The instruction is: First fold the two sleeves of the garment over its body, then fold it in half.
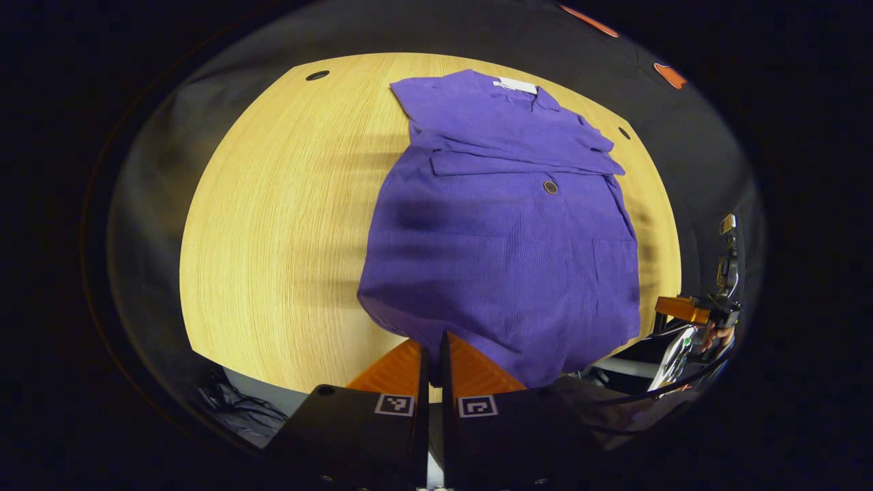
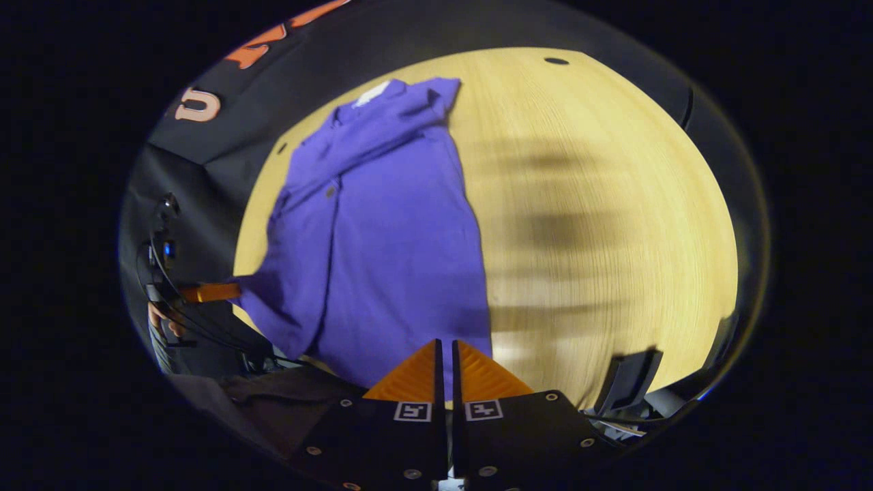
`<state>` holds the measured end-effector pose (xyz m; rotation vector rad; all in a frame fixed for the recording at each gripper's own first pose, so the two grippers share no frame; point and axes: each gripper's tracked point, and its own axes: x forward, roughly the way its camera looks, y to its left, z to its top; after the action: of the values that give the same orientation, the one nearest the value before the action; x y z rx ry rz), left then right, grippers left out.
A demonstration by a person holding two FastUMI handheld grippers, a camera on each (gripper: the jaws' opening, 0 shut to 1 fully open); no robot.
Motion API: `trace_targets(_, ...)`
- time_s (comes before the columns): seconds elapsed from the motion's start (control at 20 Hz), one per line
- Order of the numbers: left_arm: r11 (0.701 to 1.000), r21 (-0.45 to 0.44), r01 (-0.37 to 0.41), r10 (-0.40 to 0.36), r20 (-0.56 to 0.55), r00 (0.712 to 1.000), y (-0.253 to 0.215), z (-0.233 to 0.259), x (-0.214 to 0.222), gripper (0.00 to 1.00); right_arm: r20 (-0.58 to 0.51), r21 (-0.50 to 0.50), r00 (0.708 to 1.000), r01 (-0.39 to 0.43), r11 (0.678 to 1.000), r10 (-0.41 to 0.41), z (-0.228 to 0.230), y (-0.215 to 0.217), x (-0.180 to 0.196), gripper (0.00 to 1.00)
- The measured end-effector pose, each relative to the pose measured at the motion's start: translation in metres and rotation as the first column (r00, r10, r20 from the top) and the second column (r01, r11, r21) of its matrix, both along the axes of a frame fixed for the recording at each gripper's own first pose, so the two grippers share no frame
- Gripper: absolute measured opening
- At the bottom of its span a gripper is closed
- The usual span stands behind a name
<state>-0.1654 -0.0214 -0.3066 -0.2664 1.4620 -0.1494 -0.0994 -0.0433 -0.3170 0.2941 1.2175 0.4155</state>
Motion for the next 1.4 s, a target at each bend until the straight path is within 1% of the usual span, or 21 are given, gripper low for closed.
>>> trace_targets(0.05, 1.000, -0.001, -0.007, 0.007, -0.006, 1.000, 0.001, 0.000, -0.002, 0.09, -0.017, 0.010, 1.000, 0.001, 1.000, -0.001, -0.006, 0.004, -0.007, 0.08)
trace_targets(0.1, 1.000, -0.001, -0.017, 0.017, -0.012, 1.000, 0.001, -0.001, -0.004, 0.09, -0.011, -0.002, 1.000, -0.002, 1.000, 0.002, -0.009, 0.004, -0.007, 0.28)
trace_targets(0.2, 1.000, 0.002, -0.026, 0.026, -0.017, 1.000, 0.003, -0.001, -0.005, 0.09, 0.013, -0.084, 0.999, -0.031, 0.996, 0.032, -0.022, -0.002, -0.009, 0.65)
trace_targets(0.25, 1.000, 0.004, -0.030, 0.030, -0.019, 0.999, 0.003, -0.001, -0.006, 0.09, 0.016, -0.115, 0.999, -0.049, 0.992, 0.051, -0.027, -0.002, -0.011, 0.65)
trace_targets(0.3, 0.999, 0.006, -0.032, 0.032, -0.020, 0.999, 0.002, -0.002, -0.008, 0.09, 0.011, -0.143, 0.998, -0.064, 0.988, 0.066, -0.031, 0.002, -0.015, 0.82)
trace_targets(0.35, 0.999, 0.010, -0.035, 0.035, -0.024, 0.999, 0.003, -0.003, -0.008, 0.09, -0.005, -0.172, 0.995, -0.095, 0.980, 0.095, -0.039, 0.006, -0.021, 0.87)
trace_targets(0.4, 0.999, 0.012, -0.039, 0.040, -0.028, 0.999, 0.002, -0.004, -0.009, 0.09, 0.001, -0.217, 0.993, -0.112, 0.970, 0.115, -0.042, 0.006, -0.022, 0.88)
trace_targets(0.45, 0.999, 0.012, -0.044, 0.045, -0.030, 0.999, 0.002, -0.004, -0.010, 0.09, 0.019, -0.247, 0.992, -0.118, 0.962, 0.126, -0.041, 0.006, -0.019, 0.86)
trace_targets(0.5, 0.999, 0.010, -0.049, 0.049, -0.032, 0.998, 0.002, -0.004, -0.012, 0.09, 0.007, -0.280, 0.993, -0.112, 0.953, 0.118, -0.042, 0.004, -0.019, 0.73)
trace_targets(0.55, 0.999, 0.011, -0.053, 0.053, -0.036, 0.998, 0.003, -0.005, -0.013, 0.09, 0.000, -0.272, 0.995, -0.094, 0.958, 0.097, -0.044, 0.007, -0.021, 0.51)
trace_targets(0.6, 0.998, 0.012, -0.055, 0.056, -0.035, 0.998, 0.003, -0.005, -0.013, 0.09, -0.001, -0.239, 0.999, -0.050, 0.970, 0.051, -0.042, 0.012, -0.018, 0.28)
trace_targets(0.65, 0.998, 0.011, -0.057, 0.058, -0.034, 0.998, 0.003, -0.005, -0.013, 0.09, -0.026, -0.203, 0.999, -0.039, 0.978, 0.034, -0.044, 0.016, -0.020, 0.05)
trace_targets(0.7, 0.998, 0.009, -0.059, 0.060, -0.033, 0.998, 0.004, -0.004, -0.014, 0.09, -0.040, -0.150, 0.999, -0.012, 0.989, 0.006, -0.040, 0.019, -0.018, 0.03)
trace_targets(0.75, 0.998, 0.006, -0.058, 0.059, -0.035, 0.998, 0.004, -0.003, -0.015, 0.09, -0.046, -0.098, 0.999, 0.025, 0.995, -0.029, -0.035, 0.024, -0.014, 0.03)
trace_targets(0.8, 0.998, 0.003, -0.055, 0.055, -0.033, 0.998, 0.004, -0.003, -0.015, 0.09, -0.052, -0.048, 0.998, 0.036, 0.998, -0.039, -0.027, 0.026, -0.012, 0.03)
trace_targets(0.85, 0.998, -0.004, -0.055, 0.055, -0.031, 0.998, 0.004, 0.000, -0.015, 0.09, -0.032, -0.011, 0.997, 0.065, 0.998, -0.065, -0.015, 0.027, 0.000, 0.02)
trace_targets(1.0, 0.997, -0.032, -0.071, 0.071, -0.014, 0.997, 0.005, 0.008, -0.005, 0.09, 0.010, 0.108, 0.994, 0.108, 0.988, -0.110, 0.025, 0.032, 0.022, 0.02)
trace_targets(1.1, 0.997, -0.036, -0.064, 0.064, -0.001, 0.998, 0.007, 0.013, 0.001, 0.09, 0.054, 0.138, 0.991, 0.114, 0.984, -0.122, 0.048, 0.031, 0.037, 0.02)
trace_targets(1.4, 0.999, -0.036, -0.030, 0.032, 0.038, 0.999, 0.012, 0.031, 0.026, 0.09, 0.128, 0.223, 0.983, 0.098, 0.970, -0.129, 0.106, 0.036, 0.068, 0.02)
